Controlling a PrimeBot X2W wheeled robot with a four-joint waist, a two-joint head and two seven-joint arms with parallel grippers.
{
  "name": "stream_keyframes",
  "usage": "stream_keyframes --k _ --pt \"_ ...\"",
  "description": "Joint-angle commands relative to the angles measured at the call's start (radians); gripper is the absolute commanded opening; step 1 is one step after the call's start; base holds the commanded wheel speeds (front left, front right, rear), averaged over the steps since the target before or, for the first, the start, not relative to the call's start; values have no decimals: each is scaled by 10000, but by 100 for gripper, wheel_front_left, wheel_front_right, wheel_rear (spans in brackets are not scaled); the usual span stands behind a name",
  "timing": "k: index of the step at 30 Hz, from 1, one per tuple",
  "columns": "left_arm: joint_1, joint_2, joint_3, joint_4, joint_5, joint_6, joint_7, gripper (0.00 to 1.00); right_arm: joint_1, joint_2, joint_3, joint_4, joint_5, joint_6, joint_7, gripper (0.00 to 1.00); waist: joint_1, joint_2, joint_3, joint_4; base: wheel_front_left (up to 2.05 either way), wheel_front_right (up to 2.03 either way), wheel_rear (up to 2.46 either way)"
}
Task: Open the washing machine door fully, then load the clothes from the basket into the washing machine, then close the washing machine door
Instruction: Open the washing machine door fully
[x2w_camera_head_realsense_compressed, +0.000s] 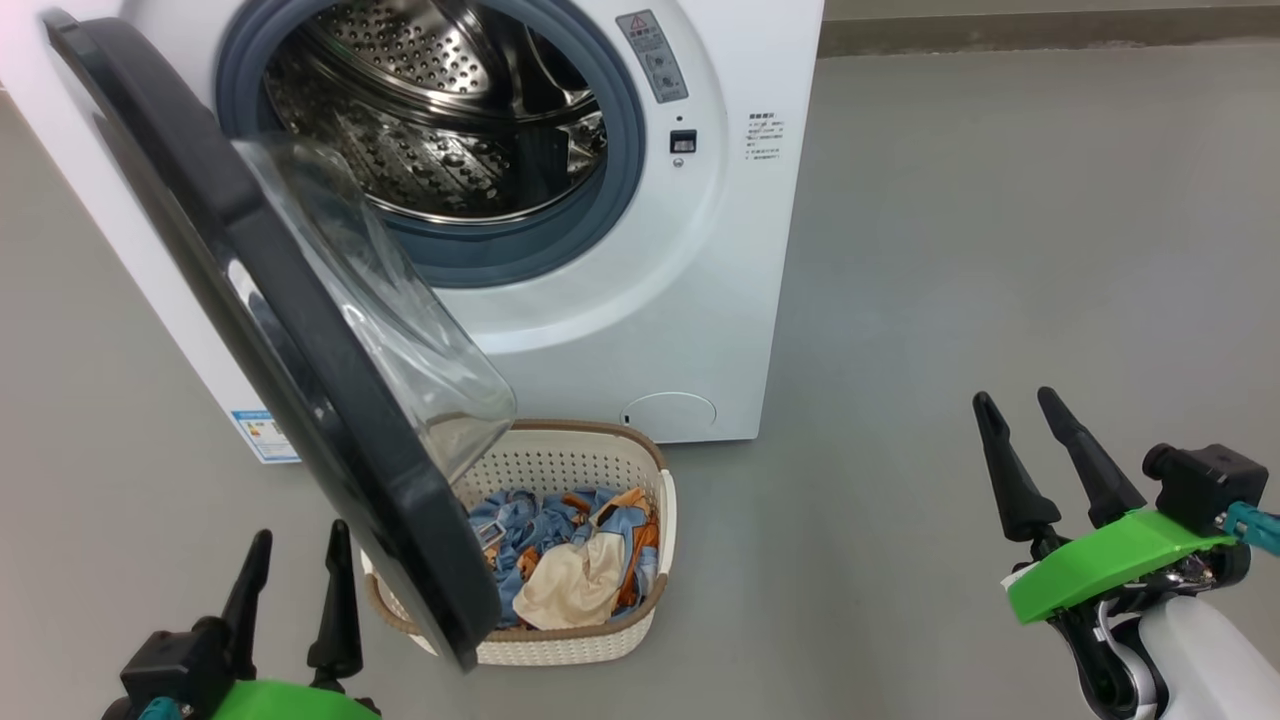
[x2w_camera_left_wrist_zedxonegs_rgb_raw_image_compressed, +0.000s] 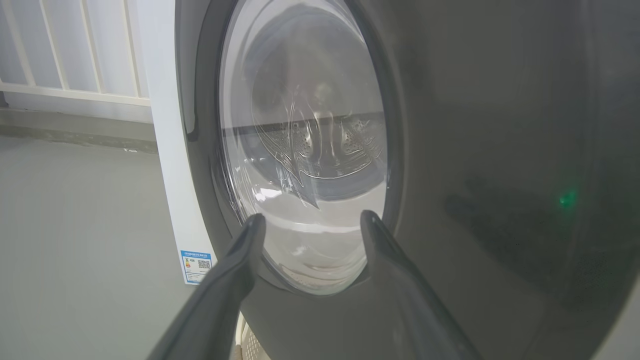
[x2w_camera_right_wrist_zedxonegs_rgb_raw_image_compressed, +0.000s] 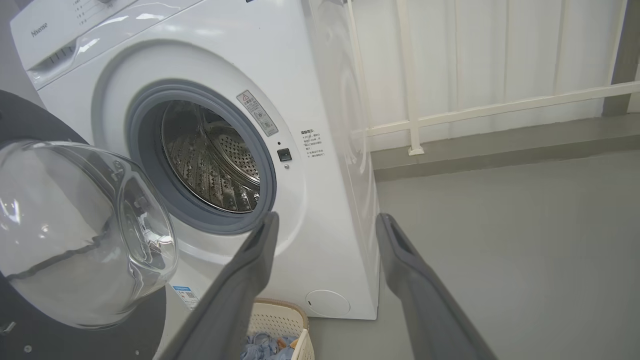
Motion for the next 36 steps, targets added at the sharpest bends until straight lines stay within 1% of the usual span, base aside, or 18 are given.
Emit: stream_keyframes --k 1,4,7,13,20,36 --pt "-183 248 335 -324 -76 81 -69 100 105 21 -67 -94 -471 58 -154 100 0 0 25 -19 0 0 0" --pt "-236 273 308 -348 -91 77 -61 100 180 248 -449 48 -1105 58 -186 100 0 0 51 -10 0 0 0" --pt "-296 291 276 -348 -107 67 -59 100 291 480 -922 -60 -1605 58 -192 100 0 0 72 19 0 0 0" --pt "-382 331 230 -244 -161 24 -63 100 526 818 -1416 -195 -2152 58 -195 100 0 0 43 74 0 0 0" --pt "-460 334 199 -150 -179 36 -81 100 577 941 -1460 -117 -2273 58 -195 100 0 0 -1 101 0 0 0" --pt "-481 346 148 -111 -198 76 -112 100 548 960 -1394 -164 -2253 58 -196 100 0 0 -40 120 0 0 0"
